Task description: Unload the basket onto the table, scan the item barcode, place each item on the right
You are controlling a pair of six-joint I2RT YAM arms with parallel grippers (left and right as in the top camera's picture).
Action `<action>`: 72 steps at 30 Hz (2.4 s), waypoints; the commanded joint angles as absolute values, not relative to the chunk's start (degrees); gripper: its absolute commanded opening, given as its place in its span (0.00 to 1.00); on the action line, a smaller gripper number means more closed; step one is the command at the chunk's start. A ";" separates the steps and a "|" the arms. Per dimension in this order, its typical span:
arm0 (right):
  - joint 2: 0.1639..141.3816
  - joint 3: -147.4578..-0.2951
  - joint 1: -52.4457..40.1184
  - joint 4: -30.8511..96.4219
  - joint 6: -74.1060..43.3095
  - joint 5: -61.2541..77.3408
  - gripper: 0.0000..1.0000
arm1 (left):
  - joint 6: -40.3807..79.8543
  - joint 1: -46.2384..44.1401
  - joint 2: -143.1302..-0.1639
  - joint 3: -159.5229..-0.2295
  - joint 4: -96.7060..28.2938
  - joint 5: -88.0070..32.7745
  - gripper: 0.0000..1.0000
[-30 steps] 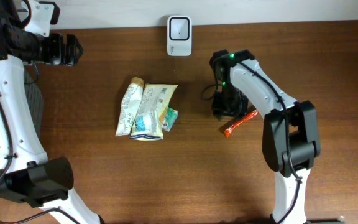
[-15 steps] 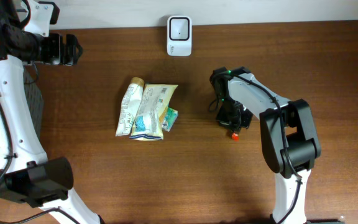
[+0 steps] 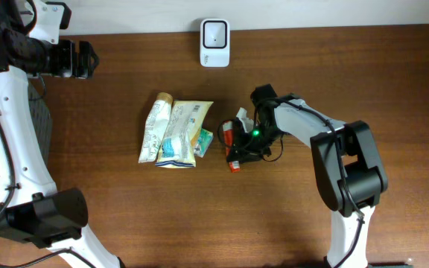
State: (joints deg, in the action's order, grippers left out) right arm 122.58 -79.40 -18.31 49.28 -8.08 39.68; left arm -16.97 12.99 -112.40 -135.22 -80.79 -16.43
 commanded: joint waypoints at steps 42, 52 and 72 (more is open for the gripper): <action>124.22 -74.08 -24.60 58.15 -1.83 11.66 0.27 | -17.67 13.45 -111.42 -135.52 -80.68 -16.49 0.99; 124.20 -72.10 -29.47 57.82 -11.29 2.50 0.04 | -17.67 13.45 -111.42 -135.52 -80.68 -16.47 0.99; 94.21 -82.89 -28.05 48.58 -10.52 -33.47 0.04 | -17.67 13.45 -111.42 -135.52 -80.68 -16.49 0.99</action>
State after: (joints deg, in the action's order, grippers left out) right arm 91.85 -82.72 -26.13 52.90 -9.54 -15.40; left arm -16.97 12.99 -112.40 -135.22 -80.82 -16.43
